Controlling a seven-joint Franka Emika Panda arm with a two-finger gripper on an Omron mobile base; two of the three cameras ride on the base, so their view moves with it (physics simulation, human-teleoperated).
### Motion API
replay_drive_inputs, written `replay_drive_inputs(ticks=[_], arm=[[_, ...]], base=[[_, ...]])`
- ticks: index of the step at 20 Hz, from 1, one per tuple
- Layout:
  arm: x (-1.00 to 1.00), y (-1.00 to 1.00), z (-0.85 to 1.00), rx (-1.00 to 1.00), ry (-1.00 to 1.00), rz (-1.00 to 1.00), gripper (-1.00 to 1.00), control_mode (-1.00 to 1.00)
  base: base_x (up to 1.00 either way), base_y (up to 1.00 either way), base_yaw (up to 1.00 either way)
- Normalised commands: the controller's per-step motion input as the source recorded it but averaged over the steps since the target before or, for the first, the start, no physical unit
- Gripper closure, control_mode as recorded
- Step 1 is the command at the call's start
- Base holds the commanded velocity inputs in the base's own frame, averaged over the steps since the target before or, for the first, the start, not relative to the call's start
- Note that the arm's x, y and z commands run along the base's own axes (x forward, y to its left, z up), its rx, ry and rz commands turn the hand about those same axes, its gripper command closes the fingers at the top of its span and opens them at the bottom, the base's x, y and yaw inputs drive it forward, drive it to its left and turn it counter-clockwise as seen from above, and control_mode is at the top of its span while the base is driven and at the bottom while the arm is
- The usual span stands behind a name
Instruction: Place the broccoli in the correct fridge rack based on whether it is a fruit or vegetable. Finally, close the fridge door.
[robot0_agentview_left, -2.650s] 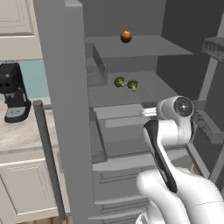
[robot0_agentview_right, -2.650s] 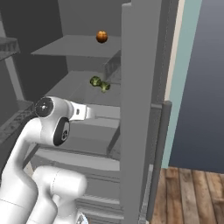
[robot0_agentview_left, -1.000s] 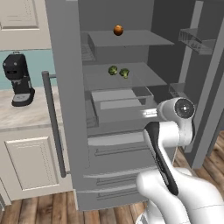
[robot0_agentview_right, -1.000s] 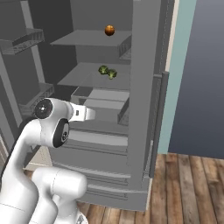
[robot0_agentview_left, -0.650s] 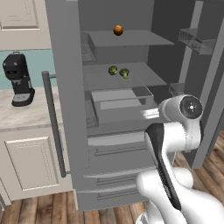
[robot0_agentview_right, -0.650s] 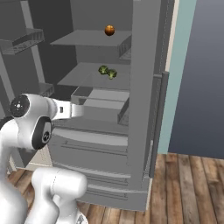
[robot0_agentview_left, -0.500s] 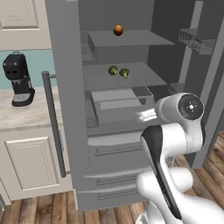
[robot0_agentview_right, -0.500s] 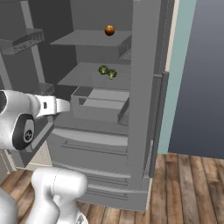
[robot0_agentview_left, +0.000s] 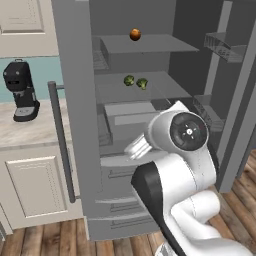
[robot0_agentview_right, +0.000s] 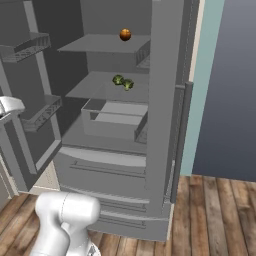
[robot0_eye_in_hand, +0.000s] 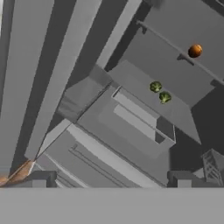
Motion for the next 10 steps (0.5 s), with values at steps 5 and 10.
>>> replay_drive_inputs(ticks=[5, 10], arm=[[-0.04, 1.00, -0.03, -0.28, 0.00, 0.26, -1.00, -1.00], [0.04, 1.00, -0.13, -0.32, -0.02, 0.21, -1.00, -1.00]], base=[[0.00, 0.00, 0.00], [0.00, 0.00, 0.00]])
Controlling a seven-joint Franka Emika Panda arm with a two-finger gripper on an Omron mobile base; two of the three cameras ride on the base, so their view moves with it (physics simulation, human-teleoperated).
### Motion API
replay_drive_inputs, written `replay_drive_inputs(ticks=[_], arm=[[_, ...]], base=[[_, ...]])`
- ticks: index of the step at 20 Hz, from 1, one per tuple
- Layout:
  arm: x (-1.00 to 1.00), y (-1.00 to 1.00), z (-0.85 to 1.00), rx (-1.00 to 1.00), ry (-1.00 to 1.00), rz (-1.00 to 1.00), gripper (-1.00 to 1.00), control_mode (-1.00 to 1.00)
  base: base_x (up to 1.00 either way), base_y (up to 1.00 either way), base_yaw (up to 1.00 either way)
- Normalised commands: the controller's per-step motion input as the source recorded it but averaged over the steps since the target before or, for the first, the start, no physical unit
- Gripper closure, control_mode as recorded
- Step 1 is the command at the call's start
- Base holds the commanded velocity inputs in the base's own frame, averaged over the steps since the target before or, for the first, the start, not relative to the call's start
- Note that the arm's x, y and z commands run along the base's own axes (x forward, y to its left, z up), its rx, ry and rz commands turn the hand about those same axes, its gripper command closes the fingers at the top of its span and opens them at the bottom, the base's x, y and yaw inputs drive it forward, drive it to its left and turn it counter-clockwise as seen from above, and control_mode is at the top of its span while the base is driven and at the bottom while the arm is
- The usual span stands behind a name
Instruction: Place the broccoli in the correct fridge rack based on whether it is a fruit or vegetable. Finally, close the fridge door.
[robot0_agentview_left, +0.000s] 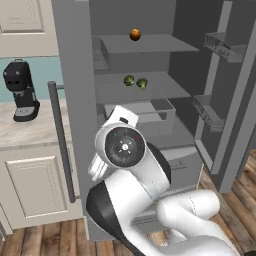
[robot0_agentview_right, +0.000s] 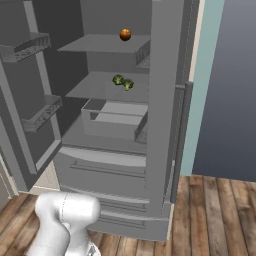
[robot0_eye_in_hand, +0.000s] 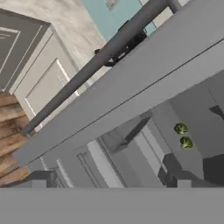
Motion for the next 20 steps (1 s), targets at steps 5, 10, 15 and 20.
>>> replay_drive_inputs(ticks=[5, 10, 15, 20], arm=[[0.02, 1.00, -0.02, -0.33, -0.04, 0.19, -1.00, -1.00], [0.27, 1.00, -0.01, -0.33, -0.02, 0.16, -1.00, -1.00], [0.90, 0.94, -0.03, -0.28, 0.00, 0.03, -1.00, -1.00], [1.00, 0.71, -0.15, -0.23, 0.05, 0.00, -1.00, -1.00]], base=[[0.00, 0.00, 0.00], [0.00, 0.00, 0.00], [0.00, 0.00, 0.00], [0.00, 0.00, 0.00]])
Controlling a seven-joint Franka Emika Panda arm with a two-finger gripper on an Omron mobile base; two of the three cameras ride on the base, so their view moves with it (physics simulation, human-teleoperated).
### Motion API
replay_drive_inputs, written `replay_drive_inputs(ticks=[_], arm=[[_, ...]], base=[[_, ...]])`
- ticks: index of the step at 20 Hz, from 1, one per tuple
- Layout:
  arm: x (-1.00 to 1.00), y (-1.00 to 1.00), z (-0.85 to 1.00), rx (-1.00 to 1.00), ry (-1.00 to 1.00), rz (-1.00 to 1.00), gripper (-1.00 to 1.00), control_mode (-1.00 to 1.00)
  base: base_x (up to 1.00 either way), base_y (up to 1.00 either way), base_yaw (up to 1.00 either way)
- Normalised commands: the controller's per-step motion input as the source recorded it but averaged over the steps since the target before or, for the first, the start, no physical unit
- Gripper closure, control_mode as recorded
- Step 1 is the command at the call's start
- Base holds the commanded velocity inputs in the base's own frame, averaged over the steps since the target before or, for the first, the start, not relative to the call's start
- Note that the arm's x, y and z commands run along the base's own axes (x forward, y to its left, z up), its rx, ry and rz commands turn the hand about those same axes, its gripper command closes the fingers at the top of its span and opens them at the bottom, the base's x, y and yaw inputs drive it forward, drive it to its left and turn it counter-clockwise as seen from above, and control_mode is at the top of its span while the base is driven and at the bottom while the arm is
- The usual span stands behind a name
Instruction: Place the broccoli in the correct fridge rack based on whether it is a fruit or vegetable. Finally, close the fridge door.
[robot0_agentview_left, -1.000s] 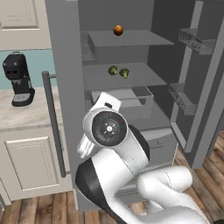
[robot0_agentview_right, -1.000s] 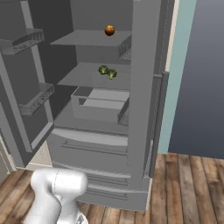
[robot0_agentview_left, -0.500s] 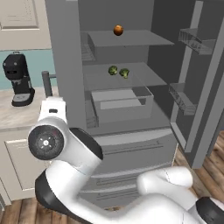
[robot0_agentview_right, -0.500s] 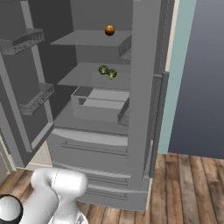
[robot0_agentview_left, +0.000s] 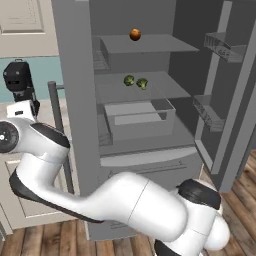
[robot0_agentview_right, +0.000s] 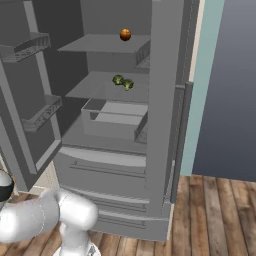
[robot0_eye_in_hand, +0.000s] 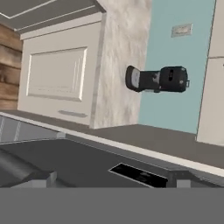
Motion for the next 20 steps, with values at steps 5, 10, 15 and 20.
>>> replay_drive_inputs(ticks=[5, 10, 15, 20], arm=[[0.78, 0.24, -0.18, -0.16, 0.05, -0.06, -1.00, -1.00], [0.50, 0.00, -0.17, -0.11, 0.00, -0.18, -1.00, -1.00], [0.19, -0.05, -0.16, -0.05, 0.00, -0.24, -1.00, -1.00], [0.08, -0.27, -0.10, -0.01, 0.00, -0.27, -1.00, -1.00]], base=[[0.00, 0.00, 0.00], [0.00, 0.00, 0.00], [0.00, 0.00, 0.00], [0.00, 0.00, 0.00]])
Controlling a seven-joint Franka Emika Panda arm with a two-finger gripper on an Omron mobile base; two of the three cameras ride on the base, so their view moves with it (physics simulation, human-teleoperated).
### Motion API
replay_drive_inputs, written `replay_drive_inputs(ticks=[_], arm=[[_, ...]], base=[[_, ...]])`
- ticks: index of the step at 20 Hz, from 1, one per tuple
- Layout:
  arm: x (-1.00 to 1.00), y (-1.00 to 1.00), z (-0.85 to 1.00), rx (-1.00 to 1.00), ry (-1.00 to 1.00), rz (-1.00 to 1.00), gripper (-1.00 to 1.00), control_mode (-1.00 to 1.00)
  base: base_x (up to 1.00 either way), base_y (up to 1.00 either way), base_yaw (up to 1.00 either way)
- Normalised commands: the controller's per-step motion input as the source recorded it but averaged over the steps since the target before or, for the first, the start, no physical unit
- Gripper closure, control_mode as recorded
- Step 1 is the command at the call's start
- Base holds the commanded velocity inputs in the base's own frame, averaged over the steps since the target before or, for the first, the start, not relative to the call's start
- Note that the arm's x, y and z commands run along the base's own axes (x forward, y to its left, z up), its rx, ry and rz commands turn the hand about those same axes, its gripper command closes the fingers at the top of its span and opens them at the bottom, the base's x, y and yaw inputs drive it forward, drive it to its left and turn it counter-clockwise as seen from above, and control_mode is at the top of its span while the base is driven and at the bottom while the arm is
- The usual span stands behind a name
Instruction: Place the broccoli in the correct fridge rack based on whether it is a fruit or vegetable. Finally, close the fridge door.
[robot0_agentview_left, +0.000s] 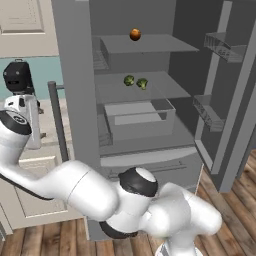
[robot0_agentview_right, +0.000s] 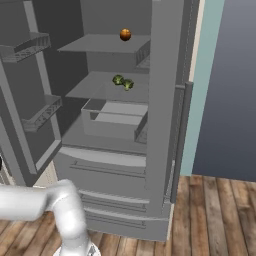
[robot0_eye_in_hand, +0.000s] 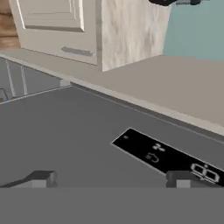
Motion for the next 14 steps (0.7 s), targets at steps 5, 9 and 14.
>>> replay_drive_inputs(ticks=[5, 9, 14], arm=[[0.05, -0.57, 0.00, 0.00, 0.00, -0.21, -1.00, -1.00], [0.23, -0.78, 0.00, 0.00, 0.00, -0.13, -1.00, -1.00], [-0.06, -0.88, 0.00, 0.00, -0.09, -0.10, -1.00, -1.00]], base=[[0.00, 0.00, 0.00], [0.00, 0.00, 0.00], [0.00, 0.00, 0.00]])
